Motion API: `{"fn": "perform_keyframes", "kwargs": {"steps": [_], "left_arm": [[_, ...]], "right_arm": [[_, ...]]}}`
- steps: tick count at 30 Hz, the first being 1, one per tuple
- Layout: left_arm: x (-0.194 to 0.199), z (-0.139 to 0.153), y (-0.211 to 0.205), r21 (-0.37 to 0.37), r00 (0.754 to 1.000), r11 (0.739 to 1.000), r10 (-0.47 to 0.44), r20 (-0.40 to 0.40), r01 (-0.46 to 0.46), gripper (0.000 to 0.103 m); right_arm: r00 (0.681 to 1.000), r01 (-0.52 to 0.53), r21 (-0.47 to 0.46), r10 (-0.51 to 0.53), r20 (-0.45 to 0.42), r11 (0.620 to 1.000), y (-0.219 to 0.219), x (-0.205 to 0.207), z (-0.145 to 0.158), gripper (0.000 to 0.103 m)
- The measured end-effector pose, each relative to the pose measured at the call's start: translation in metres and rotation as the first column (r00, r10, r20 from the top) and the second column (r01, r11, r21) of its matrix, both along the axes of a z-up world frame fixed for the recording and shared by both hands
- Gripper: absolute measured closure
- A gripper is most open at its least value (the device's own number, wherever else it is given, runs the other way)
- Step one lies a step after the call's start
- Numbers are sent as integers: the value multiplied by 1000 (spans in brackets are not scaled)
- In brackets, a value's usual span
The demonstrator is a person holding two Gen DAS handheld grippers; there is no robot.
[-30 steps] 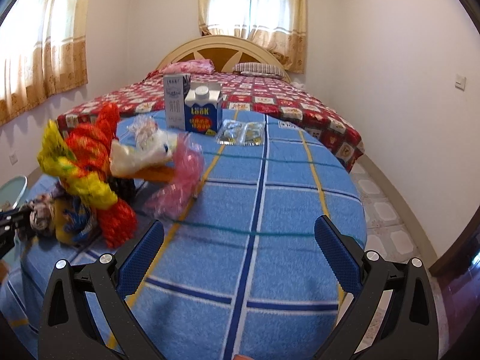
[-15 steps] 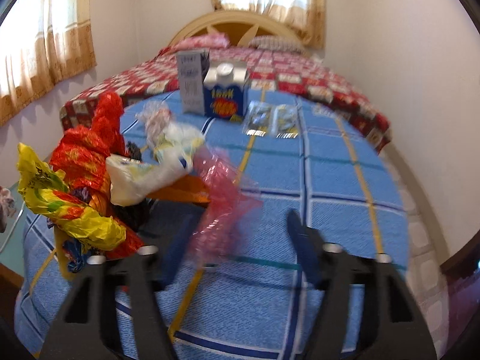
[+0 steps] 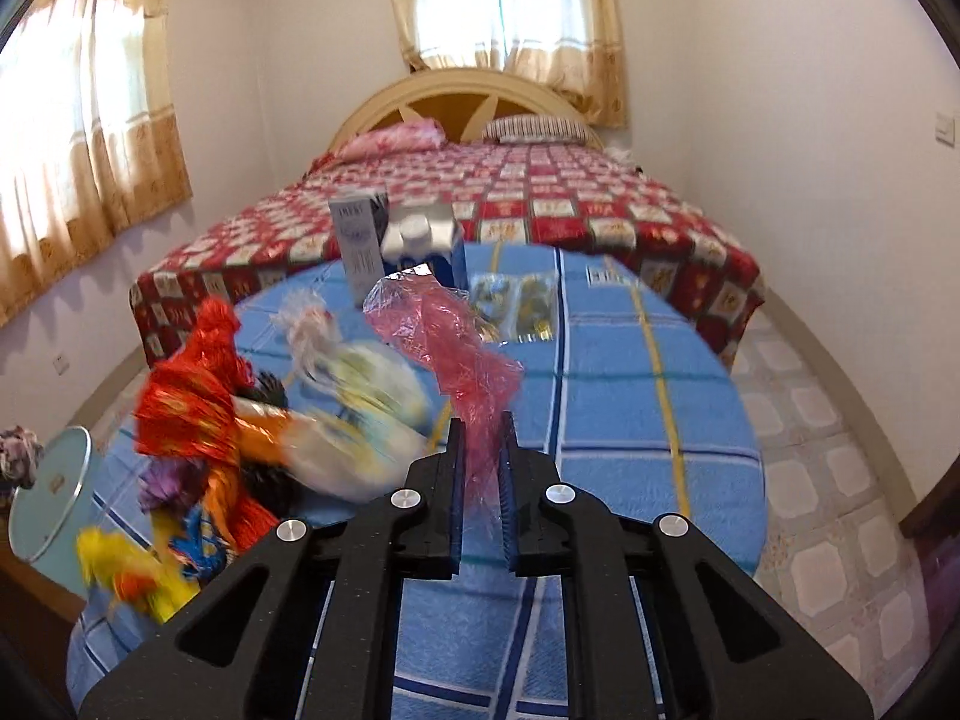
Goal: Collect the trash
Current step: 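Grasp the plaid cloth rag with the left tool while the right tool grasps the pink plastic bag, then carry the plaid rag with the left tool while the right tool carries the pink bag over the bin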
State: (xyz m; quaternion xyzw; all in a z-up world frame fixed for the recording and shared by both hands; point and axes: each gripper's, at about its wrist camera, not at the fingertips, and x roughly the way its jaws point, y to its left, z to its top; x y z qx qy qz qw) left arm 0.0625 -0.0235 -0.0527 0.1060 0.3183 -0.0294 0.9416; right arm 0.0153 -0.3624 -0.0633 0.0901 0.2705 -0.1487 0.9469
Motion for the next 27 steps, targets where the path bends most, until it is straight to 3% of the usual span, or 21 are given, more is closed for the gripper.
{"fn": "perform_keyframes", "kwargs": {"steps": [7,16,27], "left_arm": [[-5,-2,16,16,1000,1000,20,1,-20,96],[1,0,50,26,995,995,100,4,-100,96],[4,0,84,43,985,985,168,27,-169,96]], "right_arm": [[995,-83,-29,84,50,996,37,7,22,92],[972,-229,-71,232,42,971,99,35,30,92],[908,-414,-137,419,5,900,182,64,40,92]]}}
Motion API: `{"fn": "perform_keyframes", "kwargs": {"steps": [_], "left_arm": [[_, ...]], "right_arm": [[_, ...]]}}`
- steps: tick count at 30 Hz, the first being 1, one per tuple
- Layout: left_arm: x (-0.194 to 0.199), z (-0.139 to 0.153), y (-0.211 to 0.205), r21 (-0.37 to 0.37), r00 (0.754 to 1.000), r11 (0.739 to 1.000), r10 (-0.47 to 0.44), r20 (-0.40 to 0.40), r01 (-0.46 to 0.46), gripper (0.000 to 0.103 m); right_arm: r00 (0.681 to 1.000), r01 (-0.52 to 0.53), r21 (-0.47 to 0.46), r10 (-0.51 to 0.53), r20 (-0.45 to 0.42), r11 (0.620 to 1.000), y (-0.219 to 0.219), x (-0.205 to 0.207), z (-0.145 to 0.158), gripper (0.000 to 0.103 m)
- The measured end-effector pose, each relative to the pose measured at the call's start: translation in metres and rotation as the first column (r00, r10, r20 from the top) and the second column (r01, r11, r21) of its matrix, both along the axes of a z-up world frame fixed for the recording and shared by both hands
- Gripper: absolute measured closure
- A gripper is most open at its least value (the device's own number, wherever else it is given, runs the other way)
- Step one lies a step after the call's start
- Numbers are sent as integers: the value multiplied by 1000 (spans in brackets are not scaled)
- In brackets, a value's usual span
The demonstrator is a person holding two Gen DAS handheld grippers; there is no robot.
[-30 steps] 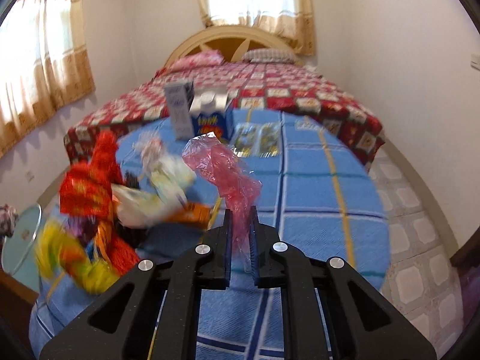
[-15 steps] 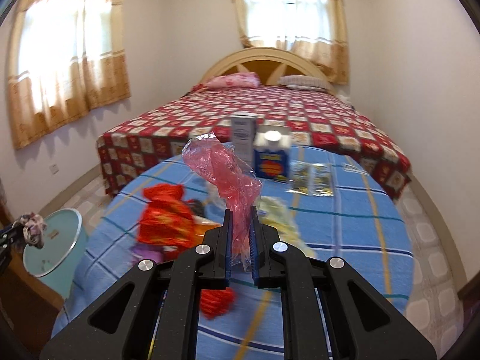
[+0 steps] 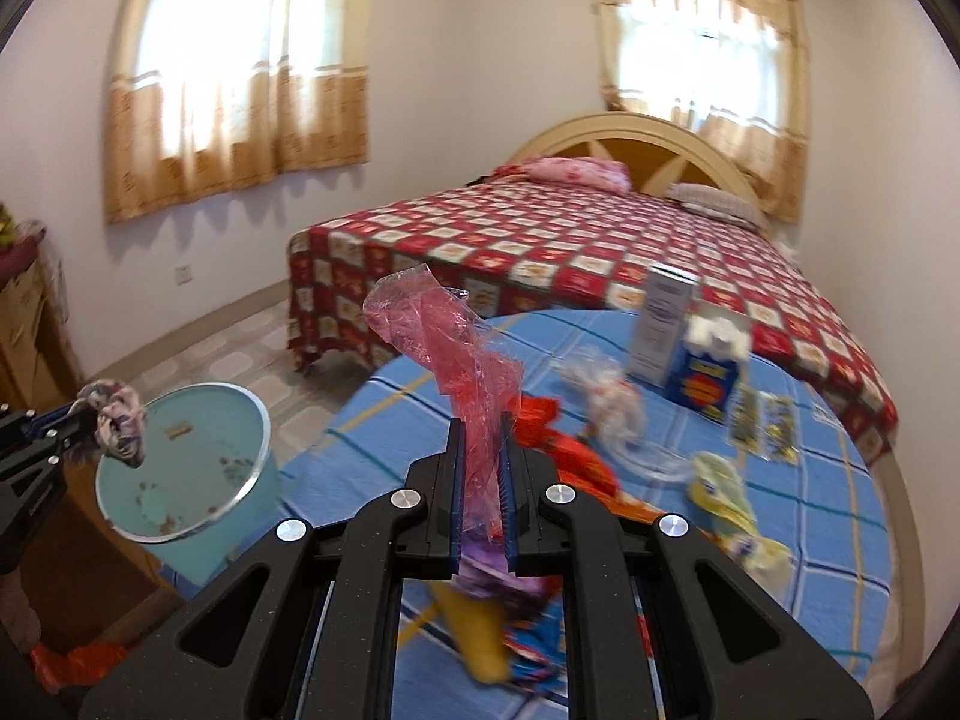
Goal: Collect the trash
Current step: 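Carry the plaid rag with the left tool while the right tool carries the pink bag over the bin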
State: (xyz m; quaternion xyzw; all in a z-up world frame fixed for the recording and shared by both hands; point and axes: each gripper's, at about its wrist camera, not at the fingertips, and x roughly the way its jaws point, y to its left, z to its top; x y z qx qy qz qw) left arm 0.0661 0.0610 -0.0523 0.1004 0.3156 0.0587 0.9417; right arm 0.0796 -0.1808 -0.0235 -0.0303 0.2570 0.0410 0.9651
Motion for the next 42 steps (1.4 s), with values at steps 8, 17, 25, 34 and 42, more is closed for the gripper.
{"fn": "perform_keyframes", "kwargs": {"steps": [8,17,25,34,42], "left_arm": [[12,-2,35,42,994,993,107,0,-107,96],[26,-12,72,53,978,977,207,-31,-205,95],[38,-23,91,62,964,966,256,-72,-251,95],[41,-28,97,53,960,964,266,-85,-262,95],[42,-28,96,53,960,963,267,-90,-263,95]], "right_arm": [[989,-137,-46,134,-66,990,55,32,-5,92],[967,-233,-65,224,-122,970,105,53,-18,92],[949,-288,-91,271,-159,953,135,65,-31,92],[940,-312,-105,291,-180,944,149,71,-41,92],[936,-322,-109,299,-188,940,152,71,-46,92]]}}
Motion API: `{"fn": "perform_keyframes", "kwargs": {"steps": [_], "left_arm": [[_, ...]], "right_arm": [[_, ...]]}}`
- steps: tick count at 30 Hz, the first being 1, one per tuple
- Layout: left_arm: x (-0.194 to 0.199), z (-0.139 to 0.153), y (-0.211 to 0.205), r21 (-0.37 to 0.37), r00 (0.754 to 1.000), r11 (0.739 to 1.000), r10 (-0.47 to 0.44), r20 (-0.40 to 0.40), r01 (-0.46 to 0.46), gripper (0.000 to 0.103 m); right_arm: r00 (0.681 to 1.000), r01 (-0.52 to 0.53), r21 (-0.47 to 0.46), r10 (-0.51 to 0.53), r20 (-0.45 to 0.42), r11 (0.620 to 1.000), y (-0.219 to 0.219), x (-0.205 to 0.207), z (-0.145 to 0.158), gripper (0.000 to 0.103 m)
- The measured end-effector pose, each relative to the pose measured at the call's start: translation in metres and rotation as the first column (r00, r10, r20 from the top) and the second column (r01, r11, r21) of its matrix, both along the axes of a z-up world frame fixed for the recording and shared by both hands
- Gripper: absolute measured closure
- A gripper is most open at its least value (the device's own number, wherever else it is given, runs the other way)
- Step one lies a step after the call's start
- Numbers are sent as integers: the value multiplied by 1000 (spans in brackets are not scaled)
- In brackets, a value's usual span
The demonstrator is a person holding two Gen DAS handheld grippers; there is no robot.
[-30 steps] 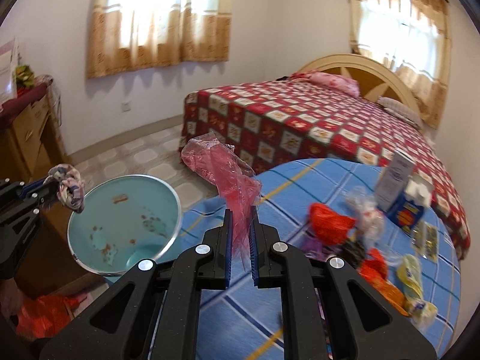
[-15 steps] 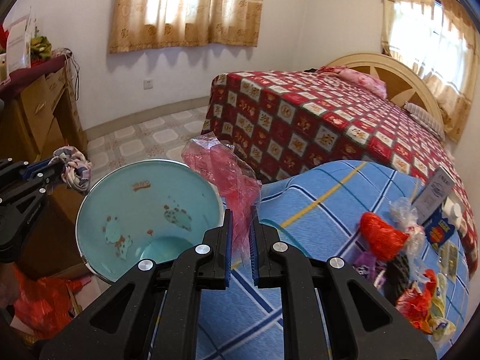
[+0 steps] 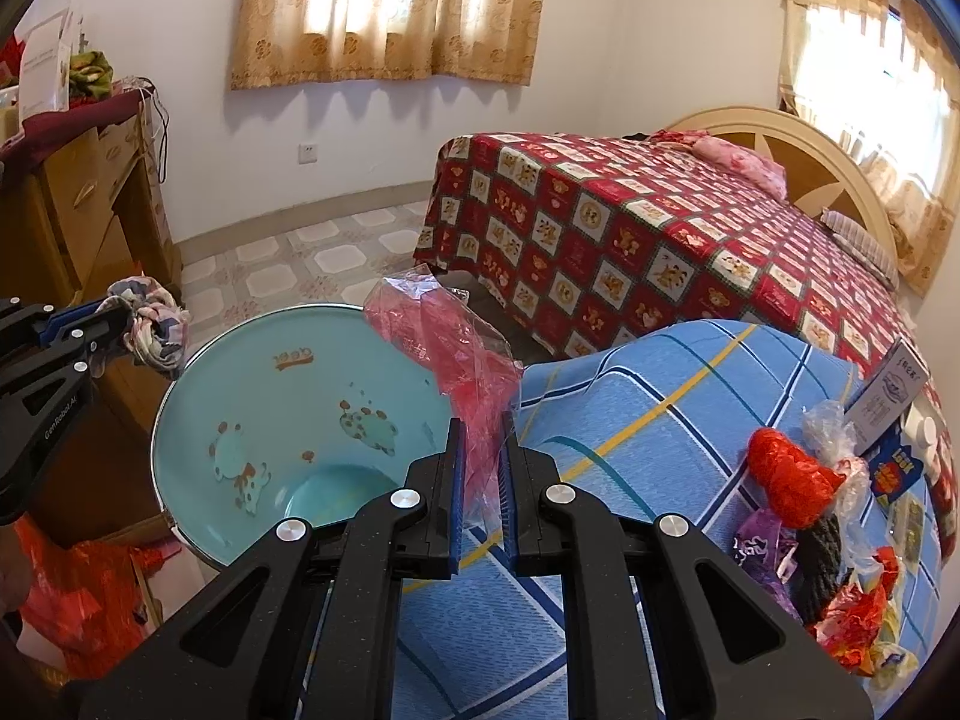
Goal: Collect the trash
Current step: 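Carry the plaid rag with the left tool while the right tool carries the pink bag over the bin, then open both tools to drop the rag and pink bag into the bin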
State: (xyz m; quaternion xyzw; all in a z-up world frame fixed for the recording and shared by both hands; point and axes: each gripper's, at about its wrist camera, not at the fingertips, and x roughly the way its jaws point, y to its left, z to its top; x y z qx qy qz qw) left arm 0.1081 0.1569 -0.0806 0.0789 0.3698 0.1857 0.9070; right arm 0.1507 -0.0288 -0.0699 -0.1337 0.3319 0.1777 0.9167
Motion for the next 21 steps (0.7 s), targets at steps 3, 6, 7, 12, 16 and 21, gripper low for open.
{"fn": "perform_keyframes", "kwargs": {"steps": [3,6,7,12,16,21], "left_arm": [[0,0,0,-3,1000,1000,-3,0,3,95],[0,-1,-1,-5,1000,1000,-7,0,7,95],[0,0,-1,-6,1000,1000,-8,0,8,95],[-1,0,-7,-12,1000,999,-30,5,30,91],[-3,0,-14,-25,998,997,-66,9,66,82],[-7,2,-25,-18,994,994,-107,36,107,49]], "right_arm": [[1000,-1,-1,1,0,1000,0,0,0,92],[1000,-3,-2,3,-2,1000,0,0,-1,92],[1000,-4,-3,4,-3,1000,0,-1,-2,92],[1000,-17,-12,17,-14,1000,3,1,-6,92],[999,-27,-9,27,-29,1000,4,4,-10,85],[999,-25,-2,25,-43,1000,3,4,-14,62]]}}
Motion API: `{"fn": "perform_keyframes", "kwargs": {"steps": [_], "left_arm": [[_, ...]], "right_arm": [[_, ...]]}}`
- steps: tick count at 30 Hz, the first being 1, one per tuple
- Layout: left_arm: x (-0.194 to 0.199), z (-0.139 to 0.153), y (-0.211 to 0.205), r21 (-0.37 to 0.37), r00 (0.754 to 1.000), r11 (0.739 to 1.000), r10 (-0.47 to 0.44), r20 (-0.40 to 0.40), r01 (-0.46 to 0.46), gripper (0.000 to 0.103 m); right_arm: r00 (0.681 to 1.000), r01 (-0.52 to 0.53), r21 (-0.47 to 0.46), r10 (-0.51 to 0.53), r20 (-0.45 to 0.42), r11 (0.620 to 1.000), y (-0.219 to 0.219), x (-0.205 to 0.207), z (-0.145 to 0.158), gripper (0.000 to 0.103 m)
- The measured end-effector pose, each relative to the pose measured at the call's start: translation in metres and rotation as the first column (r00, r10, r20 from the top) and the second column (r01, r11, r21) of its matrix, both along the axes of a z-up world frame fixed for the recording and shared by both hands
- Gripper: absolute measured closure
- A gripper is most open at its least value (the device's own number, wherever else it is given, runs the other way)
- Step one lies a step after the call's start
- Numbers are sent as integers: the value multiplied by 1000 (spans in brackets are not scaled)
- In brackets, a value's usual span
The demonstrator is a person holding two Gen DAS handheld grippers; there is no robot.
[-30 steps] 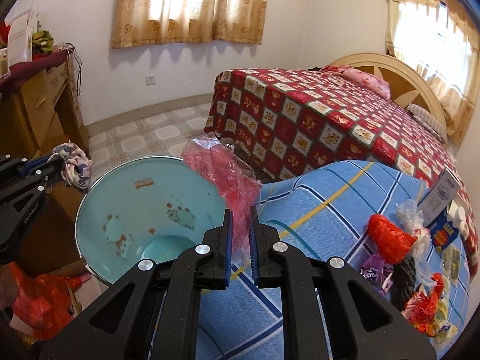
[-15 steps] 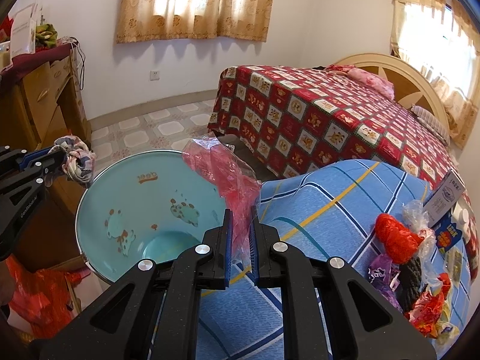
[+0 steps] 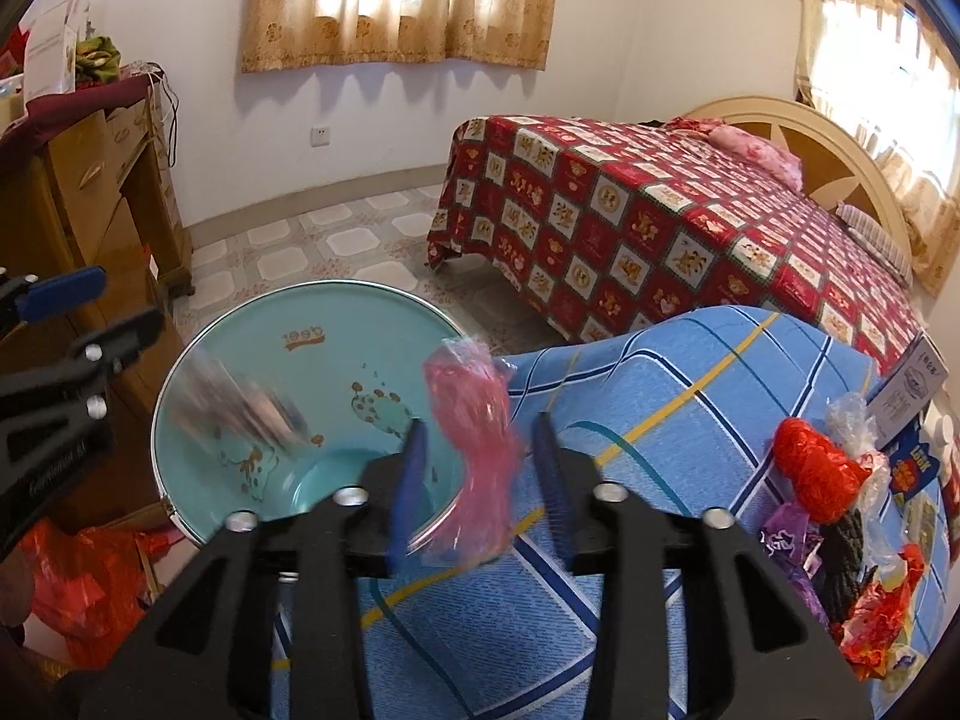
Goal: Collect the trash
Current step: 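Open both tools to drop the rag and pink bag into the bin, then move both empty tools from the bin back toward the table pile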
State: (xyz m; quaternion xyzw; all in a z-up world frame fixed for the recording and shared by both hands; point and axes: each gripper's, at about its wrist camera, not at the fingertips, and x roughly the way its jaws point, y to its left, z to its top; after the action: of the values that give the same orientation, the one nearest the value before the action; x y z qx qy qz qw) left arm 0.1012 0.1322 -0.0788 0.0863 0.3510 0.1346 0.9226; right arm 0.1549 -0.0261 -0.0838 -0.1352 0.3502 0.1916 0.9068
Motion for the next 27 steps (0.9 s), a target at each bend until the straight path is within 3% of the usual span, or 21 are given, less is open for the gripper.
{"fn": "perform_keyframes", "kwargs": {"steps": [7,17,21,27], "left_arm": [[0,0,-2,-2,1000,1000,-4,-11,4,45],[8,-10,9,0,998,999,46,-49,-46,37],[12,-19,16,-11,995,998,61,-84,-63,37],[15,-28,18,-12,992,997,69,-108,-71,37]], "right_arm": [[1000,16,21,-16,11,1000,-19,-9,8,56],[972,234,-17,-234,-16,972,-58,40,1,49],[970,195,-22,-196,-142,981,-52,59,-27,53],[978,171,-7,-170,-123,985,-47,54,-25,60]]}}
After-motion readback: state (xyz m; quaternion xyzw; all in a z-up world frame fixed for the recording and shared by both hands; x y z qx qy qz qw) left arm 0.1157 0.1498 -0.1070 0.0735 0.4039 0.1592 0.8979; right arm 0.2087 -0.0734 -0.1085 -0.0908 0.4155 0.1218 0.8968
